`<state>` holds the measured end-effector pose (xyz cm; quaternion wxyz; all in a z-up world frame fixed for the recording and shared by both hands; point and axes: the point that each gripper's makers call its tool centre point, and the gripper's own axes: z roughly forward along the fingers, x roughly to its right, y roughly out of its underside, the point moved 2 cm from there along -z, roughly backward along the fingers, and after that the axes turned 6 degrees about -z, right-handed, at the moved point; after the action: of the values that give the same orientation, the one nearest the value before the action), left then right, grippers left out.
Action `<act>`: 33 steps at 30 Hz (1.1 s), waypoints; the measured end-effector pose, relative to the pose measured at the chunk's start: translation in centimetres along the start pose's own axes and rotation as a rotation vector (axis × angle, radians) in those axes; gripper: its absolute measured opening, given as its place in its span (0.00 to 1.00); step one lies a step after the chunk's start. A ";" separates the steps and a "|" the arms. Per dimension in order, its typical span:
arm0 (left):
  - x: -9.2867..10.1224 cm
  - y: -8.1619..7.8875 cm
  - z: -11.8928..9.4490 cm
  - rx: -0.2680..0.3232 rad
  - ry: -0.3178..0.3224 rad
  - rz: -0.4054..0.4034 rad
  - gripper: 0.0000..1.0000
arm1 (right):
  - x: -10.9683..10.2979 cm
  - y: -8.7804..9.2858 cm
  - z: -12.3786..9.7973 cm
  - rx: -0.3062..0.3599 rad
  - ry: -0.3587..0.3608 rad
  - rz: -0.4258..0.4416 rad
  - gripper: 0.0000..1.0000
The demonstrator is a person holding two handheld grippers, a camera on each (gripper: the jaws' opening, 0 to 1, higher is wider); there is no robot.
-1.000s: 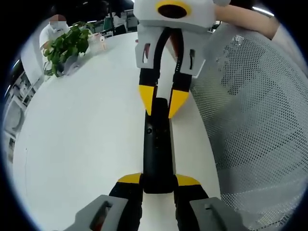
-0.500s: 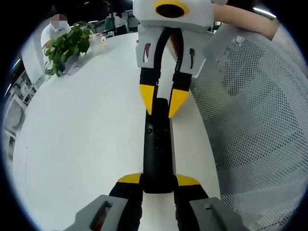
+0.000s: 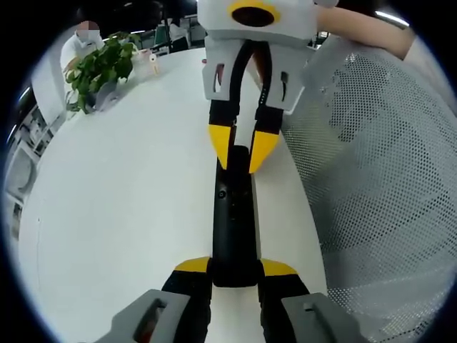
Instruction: Press the specified remote control buttons in sequence, fully releasing each button before pressing the next.
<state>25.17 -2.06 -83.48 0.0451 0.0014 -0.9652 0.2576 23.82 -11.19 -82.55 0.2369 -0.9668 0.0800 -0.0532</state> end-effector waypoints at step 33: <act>0.0 0.0 0.0 -0.002 -0.002 0.005 0.24 | 0.2 0.3 -0.2 -0.080 0.028 -0.053 0.00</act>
<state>25.14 -2.04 -83.47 0.0437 -0.0008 -0.9655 0.2566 23.91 -11.57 -82.53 0.1953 -0.9764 0.0600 -0.0698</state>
